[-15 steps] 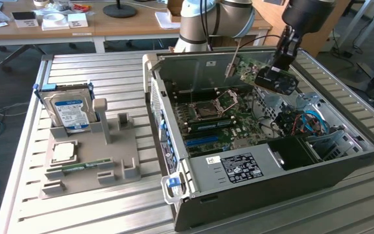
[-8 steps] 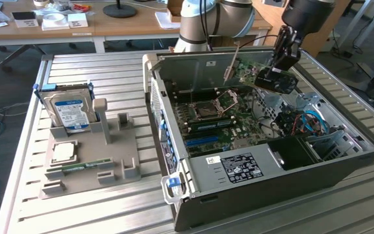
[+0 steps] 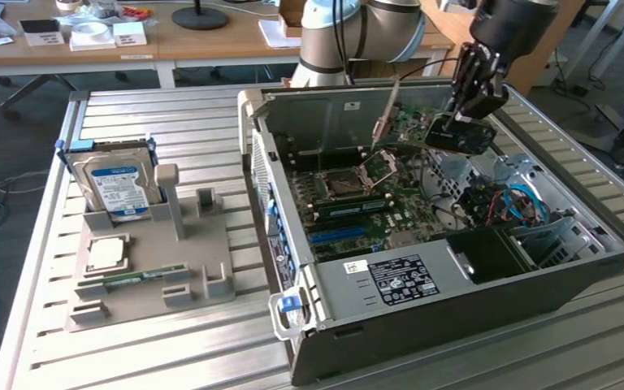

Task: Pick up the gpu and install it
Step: 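Insert the gpu into the slot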

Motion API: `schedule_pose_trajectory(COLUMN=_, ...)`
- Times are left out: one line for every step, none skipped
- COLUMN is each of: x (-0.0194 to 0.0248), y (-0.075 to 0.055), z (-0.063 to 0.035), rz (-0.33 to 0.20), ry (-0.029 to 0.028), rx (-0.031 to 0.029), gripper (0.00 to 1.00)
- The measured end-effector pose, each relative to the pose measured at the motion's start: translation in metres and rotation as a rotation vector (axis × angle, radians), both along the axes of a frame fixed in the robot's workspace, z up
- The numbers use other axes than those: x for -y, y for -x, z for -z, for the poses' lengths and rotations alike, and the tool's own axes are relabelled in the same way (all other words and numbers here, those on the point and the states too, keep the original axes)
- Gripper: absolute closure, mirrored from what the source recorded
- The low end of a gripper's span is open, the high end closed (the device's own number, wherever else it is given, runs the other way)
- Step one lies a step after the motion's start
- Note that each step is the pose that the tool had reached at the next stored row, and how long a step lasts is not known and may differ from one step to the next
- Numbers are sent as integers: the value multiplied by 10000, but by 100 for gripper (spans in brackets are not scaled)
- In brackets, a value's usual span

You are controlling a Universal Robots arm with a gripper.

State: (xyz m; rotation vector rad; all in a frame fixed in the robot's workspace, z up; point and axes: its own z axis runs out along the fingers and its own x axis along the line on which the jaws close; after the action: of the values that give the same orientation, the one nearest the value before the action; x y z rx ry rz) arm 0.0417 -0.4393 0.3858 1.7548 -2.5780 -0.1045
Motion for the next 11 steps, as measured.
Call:
schedule_pose_trajectory(x=0, y=0, z=1, rz=-178, ry=0, rx=0, gripper=74)
schedule_pose_trajectory(x=0, y=0, z=2, rz=-360, ry=-1, rx=0, gripper=74)
schedule_pose_trajectory(x=0, y=0, z=4, rz=-539, ry=-1, rx=0, gripper=74)
schedule_pose_trajectory(x=0, y=0, z=5, rz=-713, ry=0, rx=0, gripper=74)
schedule_pose_trajectory(x=0, y=0, z=6, rz=-899, ry=0, rx=0, gripper=74)
schedule_pose_trajectory(x=0, y=0, z=7, rz=-1079, ry=-1, rx=0, gripper=74)
schedule_pose_trajectory(x=0, y=0, z=8, rz=-1275, ry=0, rx=0, gripper=74)
schedule_pose_trajectory(x=0, y=0, z=9, rz=-1454, ry=0, rx=0, gripper=74)
schedule_pose_trajectory(x=0, y=0, z=10, rz=-1634, ry=0, rx=0, gripper=74)
schedule_pose_trajectory(x=0, y=0, z=11, rz=-1815, ry=-1, rx=0, gripper=74)
schedule_pose_trajectory(x=0, y=0, z=12, rz=-1994, ry=0, rx=-1, gripper=74)
